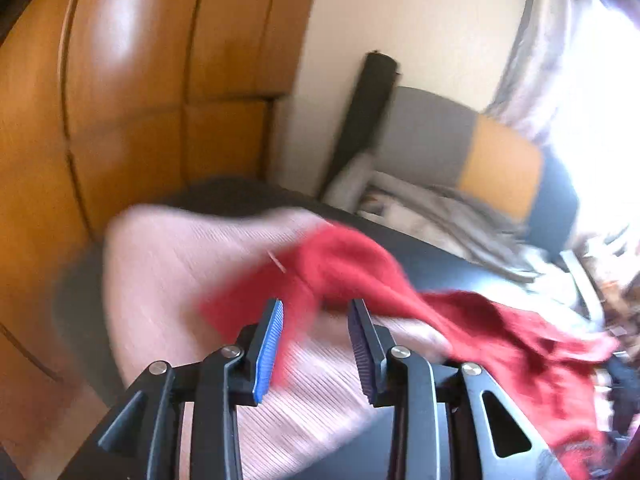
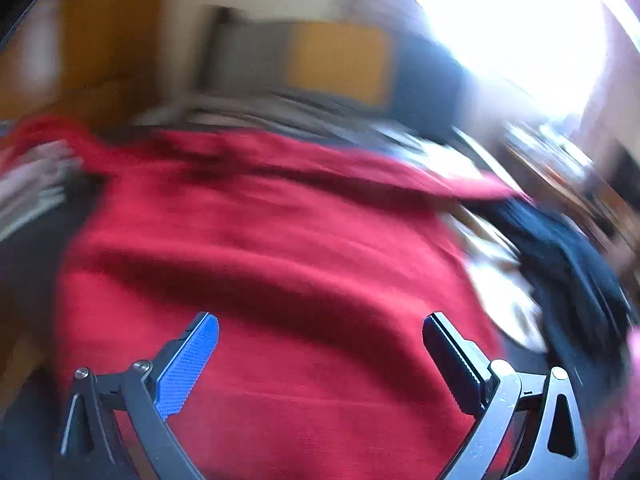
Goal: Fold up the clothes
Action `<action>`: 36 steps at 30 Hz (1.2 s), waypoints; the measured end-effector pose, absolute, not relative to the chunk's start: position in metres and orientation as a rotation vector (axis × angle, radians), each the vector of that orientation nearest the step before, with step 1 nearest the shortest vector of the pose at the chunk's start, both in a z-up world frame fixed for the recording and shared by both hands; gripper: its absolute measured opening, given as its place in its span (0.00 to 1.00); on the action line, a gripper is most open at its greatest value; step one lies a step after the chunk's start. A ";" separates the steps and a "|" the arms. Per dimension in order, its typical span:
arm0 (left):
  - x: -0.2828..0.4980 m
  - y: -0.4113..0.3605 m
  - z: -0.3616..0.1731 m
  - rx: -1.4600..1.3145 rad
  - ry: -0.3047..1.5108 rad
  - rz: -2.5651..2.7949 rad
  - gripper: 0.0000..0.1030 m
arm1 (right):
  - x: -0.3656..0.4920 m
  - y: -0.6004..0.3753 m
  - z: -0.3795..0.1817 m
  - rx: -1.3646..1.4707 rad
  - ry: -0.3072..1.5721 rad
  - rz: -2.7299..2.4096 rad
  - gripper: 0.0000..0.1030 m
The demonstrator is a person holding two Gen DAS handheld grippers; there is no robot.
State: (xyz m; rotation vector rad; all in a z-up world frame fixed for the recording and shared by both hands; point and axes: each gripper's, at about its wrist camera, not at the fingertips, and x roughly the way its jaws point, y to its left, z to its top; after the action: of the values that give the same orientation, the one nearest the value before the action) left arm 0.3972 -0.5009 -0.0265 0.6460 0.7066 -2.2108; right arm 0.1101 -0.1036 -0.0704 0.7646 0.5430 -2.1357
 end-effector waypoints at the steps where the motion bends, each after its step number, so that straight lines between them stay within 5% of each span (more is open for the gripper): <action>1: 0.395 -0.492 -0.036 0.664 0.749 -2.235 0.33 | 0.126 -0.118 -0.068 0.741 0.551 -2.053 1.00; 10: 0.358 -0.409 -0.113 0.938 1.082 -2.356 0.33 | 0.196 -0.220 -0.126 0.800 0.851 -1.700 0.95; 13: 0.347 -0.389 -0.115 0.957 1.119 -2.436 0.33 | 0.175 -0.213 -0.122 0.903 0.685 -1.712 0.66; 15: 0.337 -0.375 -0.122 1.002 1.175 -2.469 0.33 | 0.147 -0.201 -0.115 0.992 0.531 -1.753 0.31; 18: 0.319 -0.350 -0.133 1.074 1.228 -2.500 0.33 | 0.096 -0.176 -0.116 1.124 0.296 -1.823 0.31; 21: 0.294 -0.328 -0.141 1.104 1.333 -2.553 0.33 | 0.038 -0.139 -0.147 1.351 -0.186 -1.668 0.31; 25: 0.263 -0.310 -0.152 1.085 1.485 -2.567 0.35 | 0.003 -0.106 -0.174 1.412 -0.568 -1.535 0.12; 36: 0.188 -0.298 -0.178 1.016 1.708 -2.457 0.40 | -0.004 -0.101 -0.182 1.340 -0.644 -1.447 0.08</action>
State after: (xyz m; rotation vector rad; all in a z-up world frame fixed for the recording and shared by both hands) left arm 0.1881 -0.2983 -0.1779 1.0156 1.7079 -2.4565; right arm -0.0041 -0.1013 -0.1820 1.3400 -0.6443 -1.4472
